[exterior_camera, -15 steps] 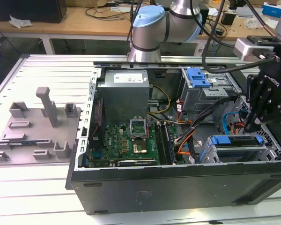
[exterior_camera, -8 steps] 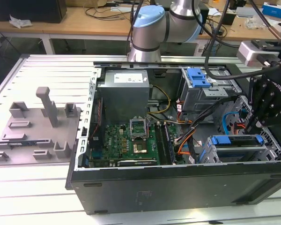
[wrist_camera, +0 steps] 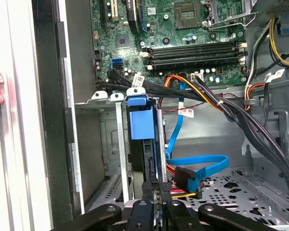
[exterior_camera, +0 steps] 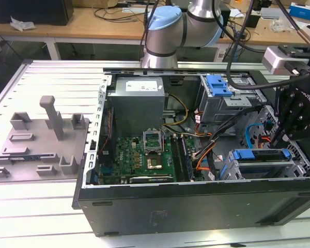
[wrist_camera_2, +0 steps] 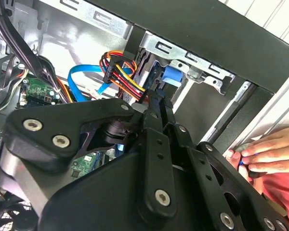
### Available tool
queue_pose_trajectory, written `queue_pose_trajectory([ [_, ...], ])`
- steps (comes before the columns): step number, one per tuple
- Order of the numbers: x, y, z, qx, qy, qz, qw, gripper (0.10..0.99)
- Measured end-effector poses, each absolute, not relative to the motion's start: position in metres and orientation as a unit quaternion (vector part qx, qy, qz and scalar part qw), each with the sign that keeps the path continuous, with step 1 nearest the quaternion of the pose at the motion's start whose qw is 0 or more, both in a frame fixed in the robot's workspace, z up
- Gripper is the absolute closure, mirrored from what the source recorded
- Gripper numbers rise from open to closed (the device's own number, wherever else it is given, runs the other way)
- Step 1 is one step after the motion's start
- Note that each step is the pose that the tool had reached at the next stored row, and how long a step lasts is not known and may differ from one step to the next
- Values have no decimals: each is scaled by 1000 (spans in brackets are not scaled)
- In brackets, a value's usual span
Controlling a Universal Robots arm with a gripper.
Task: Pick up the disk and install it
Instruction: 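Insert the first disk wire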
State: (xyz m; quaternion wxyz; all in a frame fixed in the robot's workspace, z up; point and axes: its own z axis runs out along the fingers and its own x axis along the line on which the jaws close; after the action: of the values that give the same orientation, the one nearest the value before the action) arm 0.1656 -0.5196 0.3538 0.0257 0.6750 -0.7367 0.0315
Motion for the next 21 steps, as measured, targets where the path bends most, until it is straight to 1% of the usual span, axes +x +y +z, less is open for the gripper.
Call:
queue_pose_trajectory([
  [9,165,-519,355,676,-736,31,25,918],
  [15,165,-520,355,676,-736,23,14,918],
  [21,165,-521,355,676,-736,22,14,918],
])
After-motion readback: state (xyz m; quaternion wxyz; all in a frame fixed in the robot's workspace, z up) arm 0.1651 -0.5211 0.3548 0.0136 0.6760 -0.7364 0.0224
